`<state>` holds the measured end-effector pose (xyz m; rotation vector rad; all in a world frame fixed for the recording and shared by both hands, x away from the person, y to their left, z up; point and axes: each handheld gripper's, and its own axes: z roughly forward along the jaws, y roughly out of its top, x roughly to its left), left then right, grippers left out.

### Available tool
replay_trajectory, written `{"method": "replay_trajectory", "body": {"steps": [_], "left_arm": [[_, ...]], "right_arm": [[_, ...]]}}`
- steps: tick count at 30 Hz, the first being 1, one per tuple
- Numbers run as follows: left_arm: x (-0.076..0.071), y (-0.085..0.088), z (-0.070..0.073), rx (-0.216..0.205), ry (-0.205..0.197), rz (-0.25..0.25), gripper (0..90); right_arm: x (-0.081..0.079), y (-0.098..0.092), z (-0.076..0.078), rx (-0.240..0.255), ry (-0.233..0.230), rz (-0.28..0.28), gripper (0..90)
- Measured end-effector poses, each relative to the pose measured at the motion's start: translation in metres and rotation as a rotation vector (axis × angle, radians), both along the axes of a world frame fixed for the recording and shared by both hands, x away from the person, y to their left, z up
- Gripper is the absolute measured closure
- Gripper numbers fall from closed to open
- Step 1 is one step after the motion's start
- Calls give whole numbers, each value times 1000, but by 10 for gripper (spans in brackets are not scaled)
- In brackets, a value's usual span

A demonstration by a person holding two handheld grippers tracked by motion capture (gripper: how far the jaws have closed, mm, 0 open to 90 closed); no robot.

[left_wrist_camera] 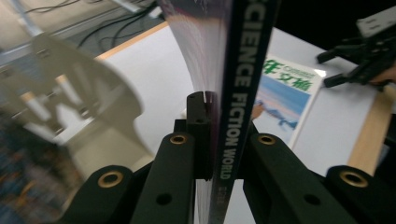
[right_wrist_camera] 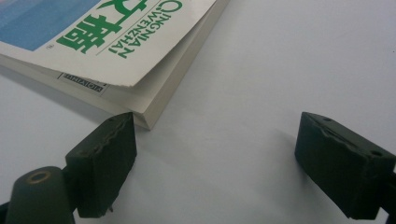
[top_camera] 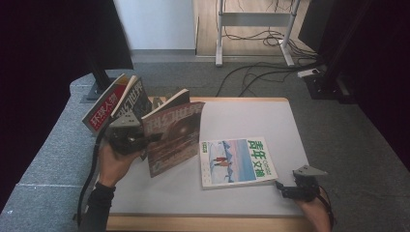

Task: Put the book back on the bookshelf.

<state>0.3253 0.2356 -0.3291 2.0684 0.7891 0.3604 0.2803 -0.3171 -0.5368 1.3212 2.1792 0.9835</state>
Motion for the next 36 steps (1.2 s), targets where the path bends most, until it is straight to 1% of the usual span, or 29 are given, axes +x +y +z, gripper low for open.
{"method": "replay_trajectory", "body": {"steps": [4, 6, 8, 12, 14, 18, 22, 25, 28, 31, 36], "left_arm": [[-6, 13, 0, 22, -9, 64, 844], [-9, 21, 0, 25, -13, 98, 844], [-11, 27, 0, 25, -14, 122, 844], [-16, 44, 1, -3, -12, 168, 844], [-19, 51, 2, -7, -16, 187, 844], [-25, 65, 4, -12, -21, 255, 844], [-25, 76, 4, -21, -21, 337, 844], [-22, 80, 1, -27, -20, 377, 843], [-19, 80, -1, -15, -22, 408, 844], [-15, 80, -2, -18, -17, 429, 844], [-3, 74, -6, -6, -8, 453, 843]], "right_arm": [[0, 0, 0, 0, -1, -3, 123], [0, 0, 0, 0, -1, -2, 123], [0, 0, 0, 0, -1, -3, 123], [0, 0, 0, 1, -1, -3, 123], [0, 0, 0, 1, 0, -3, 123], [0, 0, 0, 1, 0, -2, 122], [0, 0, 0, 1, 1, -1, 122], [0, 0, 0, 0, 0, -1, 122], [0, 0, 0, 0, 0, -2, 122], [0, 0, 0, 1, 1, -2, 122], [0, 0, 0, 1, 0, -2, 122]]}}
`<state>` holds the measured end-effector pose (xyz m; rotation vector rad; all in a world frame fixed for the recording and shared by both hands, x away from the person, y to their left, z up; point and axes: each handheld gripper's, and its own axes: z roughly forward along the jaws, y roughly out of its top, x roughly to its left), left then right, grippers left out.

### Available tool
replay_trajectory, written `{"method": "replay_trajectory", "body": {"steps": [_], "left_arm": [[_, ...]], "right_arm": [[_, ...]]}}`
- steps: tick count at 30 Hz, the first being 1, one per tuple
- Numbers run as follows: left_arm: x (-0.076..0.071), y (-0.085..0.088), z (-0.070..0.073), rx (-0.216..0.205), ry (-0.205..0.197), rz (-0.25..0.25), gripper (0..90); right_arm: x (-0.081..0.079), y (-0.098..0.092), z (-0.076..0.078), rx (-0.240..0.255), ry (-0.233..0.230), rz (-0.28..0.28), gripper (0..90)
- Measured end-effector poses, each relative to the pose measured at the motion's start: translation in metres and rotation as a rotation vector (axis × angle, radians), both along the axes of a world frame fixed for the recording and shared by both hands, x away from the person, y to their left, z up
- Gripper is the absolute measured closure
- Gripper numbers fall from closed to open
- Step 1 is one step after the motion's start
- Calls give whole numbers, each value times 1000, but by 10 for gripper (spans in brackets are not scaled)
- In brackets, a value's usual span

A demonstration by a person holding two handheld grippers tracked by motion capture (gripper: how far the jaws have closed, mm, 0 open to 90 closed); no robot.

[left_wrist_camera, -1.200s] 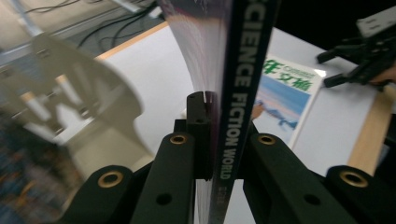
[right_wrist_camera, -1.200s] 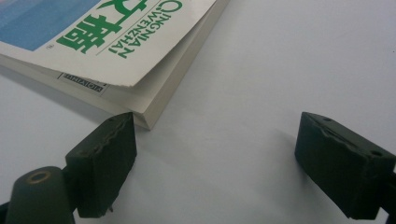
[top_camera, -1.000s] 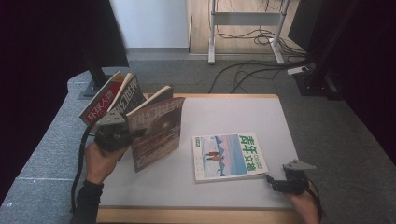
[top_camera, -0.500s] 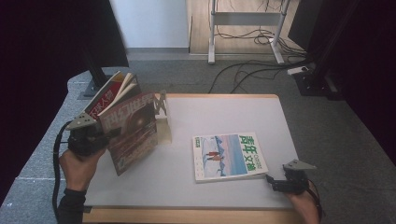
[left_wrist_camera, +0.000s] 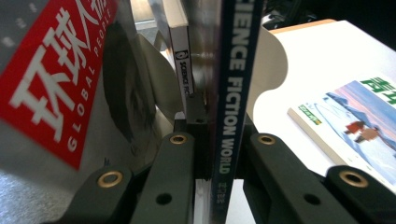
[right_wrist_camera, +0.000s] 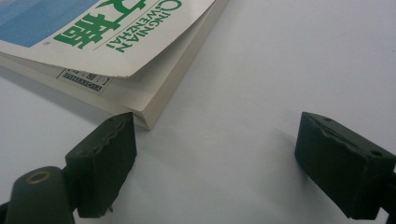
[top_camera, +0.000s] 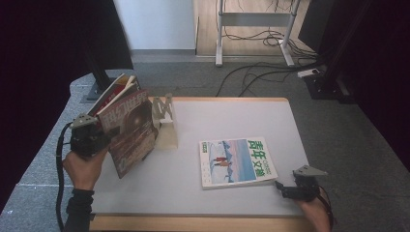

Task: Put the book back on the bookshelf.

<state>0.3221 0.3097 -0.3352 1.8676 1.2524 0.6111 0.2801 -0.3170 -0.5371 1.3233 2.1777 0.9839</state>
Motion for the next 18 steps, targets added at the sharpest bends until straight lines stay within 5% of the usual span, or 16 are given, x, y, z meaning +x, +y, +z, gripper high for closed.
{"method": "replay_trajectory", "body": {"steps": [7, 18], "left_arm": [[15, -14, -10, 8, -4, 6, 843], [16, -18, -13, -4, -30, 17, 842]], "right_arm": [[0, 0, 0, 0, 0, 1, 122], [0, 0, 0, 2, 1, 1, 121]]}}
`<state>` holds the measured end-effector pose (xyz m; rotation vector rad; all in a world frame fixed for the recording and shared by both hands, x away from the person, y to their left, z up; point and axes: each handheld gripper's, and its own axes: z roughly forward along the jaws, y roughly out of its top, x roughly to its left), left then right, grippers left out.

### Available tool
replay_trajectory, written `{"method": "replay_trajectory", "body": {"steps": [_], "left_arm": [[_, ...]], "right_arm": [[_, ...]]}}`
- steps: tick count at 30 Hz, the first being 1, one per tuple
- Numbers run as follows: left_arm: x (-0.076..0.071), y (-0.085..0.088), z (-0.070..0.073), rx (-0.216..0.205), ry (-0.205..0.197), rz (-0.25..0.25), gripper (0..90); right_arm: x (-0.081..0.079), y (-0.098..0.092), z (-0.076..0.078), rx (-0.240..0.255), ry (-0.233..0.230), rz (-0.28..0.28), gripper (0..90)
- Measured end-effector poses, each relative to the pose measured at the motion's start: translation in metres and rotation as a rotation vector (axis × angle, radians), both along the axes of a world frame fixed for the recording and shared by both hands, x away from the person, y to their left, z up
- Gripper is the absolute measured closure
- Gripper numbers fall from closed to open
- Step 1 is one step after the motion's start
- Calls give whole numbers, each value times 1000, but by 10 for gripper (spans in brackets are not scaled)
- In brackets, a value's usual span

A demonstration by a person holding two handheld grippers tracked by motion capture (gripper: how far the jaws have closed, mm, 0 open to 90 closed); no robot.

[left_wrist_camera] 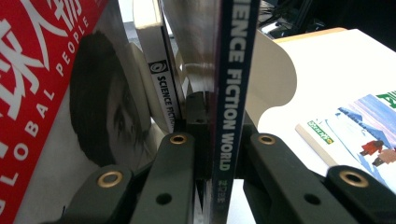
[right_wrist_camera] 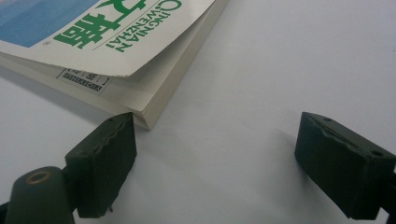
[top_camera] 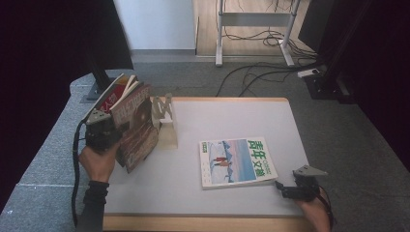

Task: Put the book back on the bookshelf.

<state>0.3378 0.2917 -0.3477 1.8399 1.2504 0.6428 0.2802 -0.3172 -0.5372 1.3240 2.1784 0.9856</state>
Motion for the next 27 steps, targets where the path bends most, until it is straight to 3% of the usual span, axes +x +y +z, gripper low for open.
{"method": "replay_trajectory", "body": {"steps": [3, 9, 15, 21, 27], "left_arm": [[-4, 0, -1, -13, 7, -10, 842], [-7, -15, 4, 30, -1, -19, 842], [-2, -29, 6, 30, -10, -34, 842], [7, -33, 5, 39, -30, 6, 843], [21, -29, 1, 6, -44, 36, 843]], "right_arm": [[0, 0, 0, 0, 0, 0, 121], [0, 0, 0, 0, 1, 0, 121], [0, 0, 0, 1, 1, 0, 121], [0, 0, 0, 3, 2, -1, 121], [0, 0, 0, 4, 0, -2, 121]]}}
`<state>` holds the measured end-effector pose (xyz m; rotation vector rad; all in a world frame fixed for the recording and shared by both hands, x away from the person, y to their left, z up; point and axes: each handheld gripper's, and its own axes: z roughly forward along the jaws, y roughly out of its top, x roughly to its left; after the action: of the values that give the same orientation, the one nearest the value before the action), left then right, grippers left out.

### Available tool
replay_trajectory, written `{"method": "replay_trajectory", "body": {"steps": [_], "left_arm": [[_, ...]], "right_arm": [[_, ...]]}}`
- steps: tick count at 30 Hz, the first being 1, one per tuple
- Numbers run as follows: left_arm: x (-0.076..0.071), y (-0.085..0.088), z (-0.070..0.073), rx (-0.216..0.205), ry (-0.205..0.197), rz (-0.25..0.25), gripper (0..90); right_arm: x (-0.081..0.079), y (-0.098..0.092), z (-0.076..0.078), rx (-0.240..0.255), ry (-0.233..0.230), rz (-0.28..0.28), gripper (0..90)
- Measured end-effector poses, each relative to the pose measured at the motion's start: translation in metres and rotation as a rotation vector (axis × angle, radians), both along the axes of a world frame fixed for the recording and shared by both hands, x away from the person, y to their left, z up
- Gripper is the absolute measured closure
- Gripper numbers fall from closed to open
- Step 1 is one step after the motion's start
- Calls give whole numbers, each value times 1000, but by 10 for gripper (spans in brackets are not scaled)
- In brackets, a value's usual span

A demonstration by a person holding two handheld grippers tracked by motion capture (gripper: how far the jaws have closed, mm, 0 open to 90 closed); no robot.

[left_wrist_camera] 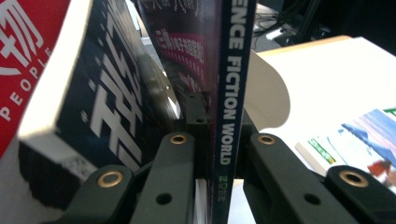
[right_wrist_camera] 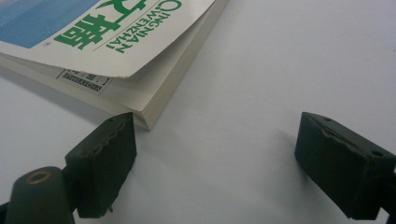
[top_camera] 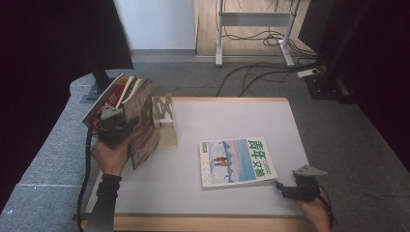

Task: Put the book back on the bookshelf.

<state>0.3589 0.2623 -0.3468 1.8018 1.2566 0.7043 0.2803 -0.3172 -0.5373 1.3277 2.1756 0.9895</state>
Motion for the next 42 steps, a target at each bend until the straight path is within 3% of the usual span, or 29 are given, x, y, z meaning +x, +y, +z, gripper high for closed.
{"method": "replay_trajectory", "body": {"steps": [4, 7, 12, 14, 19, 29, 39, 42], "left_arm": [[6, 1, -5, -13, -15, 4, 843], [6, 3, -6, -9, 1, -18, 841], [3, 9, -6, 12, 67, -48, 835], [3, 12, -8, 18, 116, -71, 832], [7, 15, -16, 27, 181, -71, 827], [11, 10, -20, 44, 140, -36, 829], [-4, 22, -29, -2, 151, -80, 695], [-12, 23, -33, -2, 148, -91, 691]], "right_arm": [[0, 0, 0, 1, 0, 0, 121], [0, 0, 0, 1, 0, 0, 121], [0, 0, 0, 0, 0, 0, 121], [0, 0, 0, -1, -1, 1, 121], [0, 0, 0, -1, 0, 1, 121], [0, 0, 0, 0, 0, 1, 121], [0, 0, 0, 0, 1, 2, 121], [0, 0, 0, 0, 2, 1, 121]]}}
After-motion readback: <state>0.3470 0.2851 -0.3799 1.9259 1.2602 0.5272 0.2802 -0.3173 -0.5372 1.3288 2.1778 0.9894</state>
